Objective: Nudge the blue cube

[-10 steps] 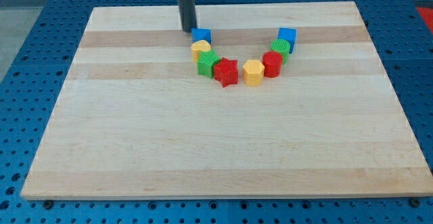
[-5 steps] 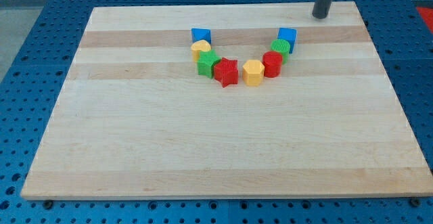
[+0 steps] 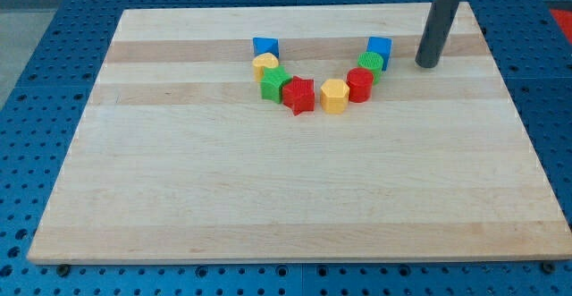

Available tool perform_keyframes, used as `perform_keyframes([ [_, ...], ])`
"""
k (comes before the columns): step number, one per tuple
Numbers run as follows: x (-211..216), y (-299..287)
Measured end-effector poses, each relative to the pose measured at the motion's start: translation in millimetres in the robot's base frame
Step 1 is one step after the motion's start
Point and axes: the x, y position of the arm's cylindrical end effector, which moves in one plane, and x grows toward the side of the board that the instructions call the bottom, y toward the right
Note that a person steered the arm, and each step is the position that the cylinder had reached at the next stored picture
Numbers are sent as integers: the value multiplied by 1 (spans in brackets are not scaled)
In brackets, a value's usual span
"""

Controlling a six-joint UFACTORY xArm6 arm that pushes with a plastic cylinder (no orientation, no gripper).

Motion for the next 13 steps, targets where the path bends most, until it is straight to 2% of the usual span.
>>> perform_keyframes([
  [9,9,-54],
  [13,2,-1],
])
